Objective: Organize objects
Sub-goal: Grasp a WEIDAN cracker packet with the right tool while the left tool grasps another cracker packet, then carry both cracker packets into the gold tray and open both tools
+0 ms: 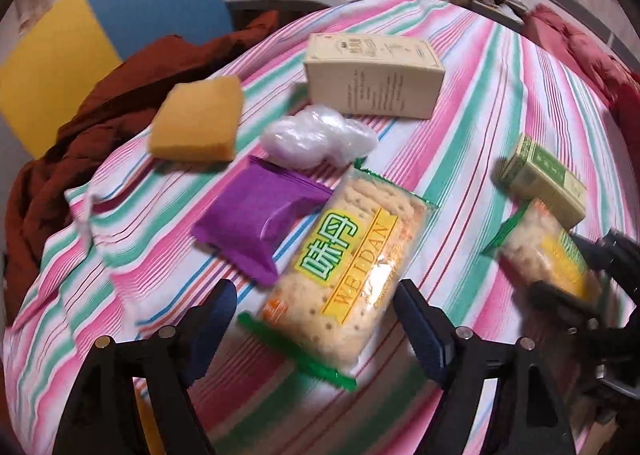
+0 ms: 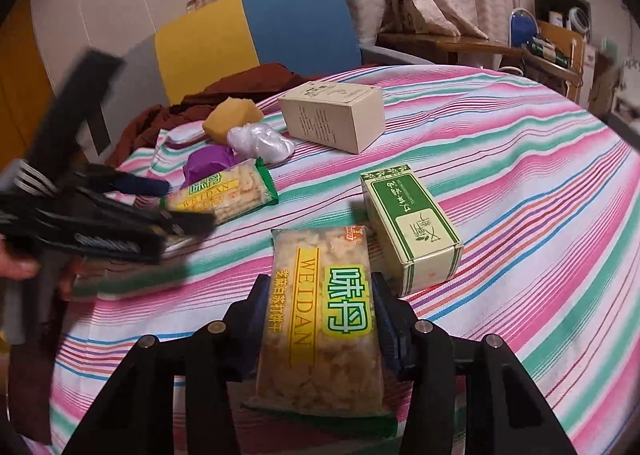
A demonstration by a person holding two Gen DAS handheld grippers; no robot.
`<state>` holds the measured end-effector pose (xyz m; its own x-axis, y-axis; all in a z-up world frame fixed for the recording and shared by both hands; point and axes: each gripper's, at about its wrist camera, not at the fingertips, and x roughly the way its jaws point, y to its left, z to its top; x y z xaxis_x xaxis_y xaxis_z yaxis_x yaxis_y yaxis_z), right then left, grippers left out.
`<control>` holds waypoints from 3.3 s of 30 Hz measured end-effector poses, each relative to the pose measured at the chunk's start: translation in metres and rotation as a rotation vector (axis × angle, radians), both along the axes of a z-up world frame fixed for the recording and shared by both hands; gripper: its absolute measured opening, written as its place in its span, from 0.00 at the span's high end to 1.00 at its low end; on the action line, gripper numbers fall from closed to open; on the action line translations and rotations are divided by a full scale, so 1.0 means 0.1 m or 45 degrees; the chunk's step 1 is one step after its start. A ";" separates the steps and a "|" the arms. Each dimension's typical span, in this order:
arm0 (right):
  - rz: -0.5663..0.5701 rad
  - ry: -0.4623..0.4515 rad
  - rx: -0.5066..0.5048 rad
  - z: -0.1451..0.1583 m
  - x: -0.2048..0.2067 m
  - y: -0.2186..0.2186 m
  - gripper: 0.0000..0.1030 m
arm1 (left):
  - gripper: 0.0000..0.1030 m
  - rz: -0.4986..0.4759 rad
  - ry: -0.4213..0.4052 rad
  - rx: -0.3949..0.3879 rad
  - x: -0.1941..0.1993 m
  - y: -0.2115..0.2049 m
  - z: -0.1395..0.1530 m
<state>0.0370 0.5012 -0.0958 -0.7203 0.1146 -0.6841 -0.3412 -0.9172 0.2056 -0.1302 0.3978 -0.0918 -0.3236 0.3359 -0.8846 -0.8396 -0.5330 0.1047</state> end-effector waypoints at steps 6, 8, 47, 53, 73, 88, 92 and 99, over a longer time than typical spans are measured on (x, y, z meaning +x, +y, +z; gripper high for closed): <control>-0.006 0.005 0.006 -0.01 0.00 -0.03 0.52 | 0.26 0.080 -0.044 0.101 0.01 -0.12 -0.01; -0.004 0.000 0.007 -0.01 0.00 -0.03 0.51 | 0.27 0.117 -0.024 0.109 0.06 -0.13 0.00; -0.079 0.122 -0.183 0.15 0.39 -0.23 0.54 | 0.49 0.334 -0.053 0.445 1.15 -1.01 0.34; -0.037 0.154 -0.177 0.33 0.40 -0.37 0.54 | 0.51 0.347 -0.091 0.581 1.20 -1.22 0.54; 0.132 0.233 -0.172 0.78 0.36 -0.93 0.54 | 0.53 0.470 -0.130 0.879 1.23 -2.05 0.99; 0.554 0.221 -0.201 0.98 0.03 -2.05 0.54 | 0.53 0.757 0.057 0.904 1.30 -3.37 1.10; 0.688 0.160 -0.213 0.88 -0.07 -2.41 0.52 | 0.53 0.863 0.028 0.861 1.27 -3.67 0.91; 0.798 0.126 -0.206 0.79 -0.12 -2.78 0.34 | 0.46 1.042 -0.030 0.834 1.21 -4.03 0.74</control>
